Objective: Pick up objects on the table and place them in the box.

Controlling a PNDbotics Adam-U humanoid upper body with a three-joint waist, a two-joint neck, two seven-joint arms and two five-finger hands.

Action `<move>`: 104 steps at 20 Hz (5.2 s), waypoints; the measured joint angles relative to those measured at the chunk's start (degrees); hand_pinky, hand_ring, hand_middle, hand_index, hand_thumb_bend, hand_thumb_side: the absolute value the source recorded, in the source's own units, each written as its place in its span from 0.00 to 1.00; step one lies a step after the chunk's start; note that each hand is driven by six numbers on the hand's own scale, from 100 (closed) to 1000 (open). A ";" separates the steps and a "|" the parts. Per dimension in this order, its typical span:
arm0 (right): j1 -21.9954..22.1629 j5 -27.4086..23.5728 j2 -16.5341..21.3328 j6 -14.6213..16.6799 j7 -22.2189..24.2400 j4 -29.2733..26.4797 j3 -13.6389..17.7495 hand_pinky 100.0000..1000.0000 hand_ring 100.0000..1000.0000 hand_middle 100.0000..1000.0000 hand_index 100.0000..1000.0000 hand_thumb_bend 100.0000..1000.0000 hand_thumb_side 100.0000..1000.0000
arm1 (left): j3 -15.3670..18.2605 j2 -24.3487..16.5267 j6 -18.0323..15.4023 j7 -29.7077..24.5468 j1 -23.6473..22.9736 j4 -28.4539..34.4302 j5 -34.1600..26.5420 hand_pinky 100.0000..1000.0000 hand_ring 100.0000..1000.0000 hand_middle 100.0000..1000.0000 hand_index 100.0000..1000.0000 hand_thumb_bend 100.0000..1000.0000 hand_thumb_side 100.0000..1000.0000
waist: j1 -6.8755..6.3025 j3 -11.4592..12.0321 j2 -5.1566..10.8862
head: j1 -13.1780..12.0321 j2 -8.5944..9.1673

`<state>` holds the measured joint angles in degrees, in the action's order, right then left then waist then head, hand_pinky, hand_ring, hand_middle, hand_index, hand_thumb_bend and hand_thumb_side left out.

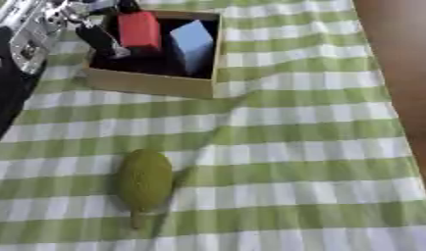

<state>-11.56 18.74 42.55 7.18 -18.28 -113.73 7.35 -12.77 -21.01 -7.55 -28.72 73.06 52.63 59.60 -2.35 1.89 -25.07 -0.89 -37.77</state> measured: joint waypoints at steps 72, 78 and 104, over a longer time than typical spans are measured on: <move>2.26 -0.94 -2.44 -1.05 0.76 0.00 0.59 0.88 0.82 0.59 0.82 0.00 0.36 | -29.35 -14.31 10.25 -12.99 -15.94 46.70 -36.31 0.70 0.57 0.47 0.63 0.00 0.02 | 0.00 4.90 2.82 | 4.34 -4.99; 2.61 -0.94 -2.44 -1.06 0.74 0.00 0.74 0.88 0.82 0.59 0.82 0.00 0.36 | -22.60 -18.62 13.17 -10.07 -15.93 55.02 -37.34 0.70 0.57 0.47 0.63 0.00 0.03 | 0.00 5.39 2.82 | 4.82 -4.99; 1.97 -0.87 -1.98 -0.45 0.73 0.00 0.71 0.88 0.82 0.59 0.82 0.00 0.36 | -6.94 -1.87 0.77 11.92 -1.86 12.13 -3.69 0.71 0.59 0.50 0.65 0.00 0.00 | 0.01 3.66 2.75 | 3.98 -4.25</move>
<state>-9.59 17.87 40.57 6.72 -17.55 -113.73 8.05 -19.71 -22.87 -6.78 -16.80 71.20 64.76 55.90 -2.34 5.56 -22.32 3.09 -42.03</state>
